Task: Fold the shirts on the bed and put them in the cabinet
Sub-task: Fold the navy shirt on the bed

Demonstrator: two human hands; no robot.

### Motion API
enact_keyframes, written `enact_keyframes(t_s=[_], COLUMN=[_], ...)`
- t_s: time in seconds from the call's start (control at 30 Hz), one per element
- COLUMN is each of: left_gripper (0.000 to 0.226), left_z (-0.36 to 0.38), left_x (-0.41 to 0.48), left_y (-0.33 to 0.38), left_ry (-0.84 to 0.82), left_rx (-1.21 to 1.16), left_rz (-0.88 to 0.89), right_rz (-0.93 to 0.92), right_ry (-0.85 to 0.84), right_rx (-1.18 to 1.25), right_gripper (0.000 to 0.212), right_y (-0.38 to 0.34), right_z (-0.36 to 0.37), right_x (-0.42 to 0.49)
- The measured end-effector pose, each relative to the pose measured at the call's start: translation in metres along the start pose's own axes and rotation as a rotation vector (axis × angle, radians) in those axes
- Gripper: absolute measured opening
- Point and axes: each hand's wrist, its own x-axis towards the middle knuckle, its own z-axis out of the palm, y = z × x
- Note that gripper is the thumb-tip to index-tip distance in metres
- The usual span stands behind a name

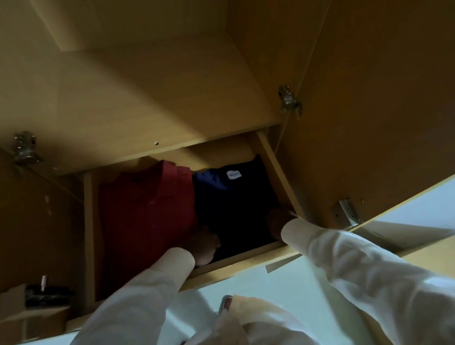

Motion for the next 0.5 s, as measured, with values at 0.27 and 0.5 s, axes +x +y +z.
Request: enact_keyframes(t_s=[0.27,0.5], left_gripper=[0.024,0.013], left_z=[-0.008,0.009], left_x=[-0.018,-0.045], left_y=[0.005,0.051], left_ry=[0.171,0.756], left_rx=[-0.562,-0.980], left_rz=[-0.097,0.042], right_rz=[-0.131,-0.083], right_ry=[0.028,0.536], right_rx=[0.129,0.716], right_gripper=[0.032,0.027], right_y=[0.006,0.021], right_z=[-0.010,0.025], right_x=[-0.017,-0.117])
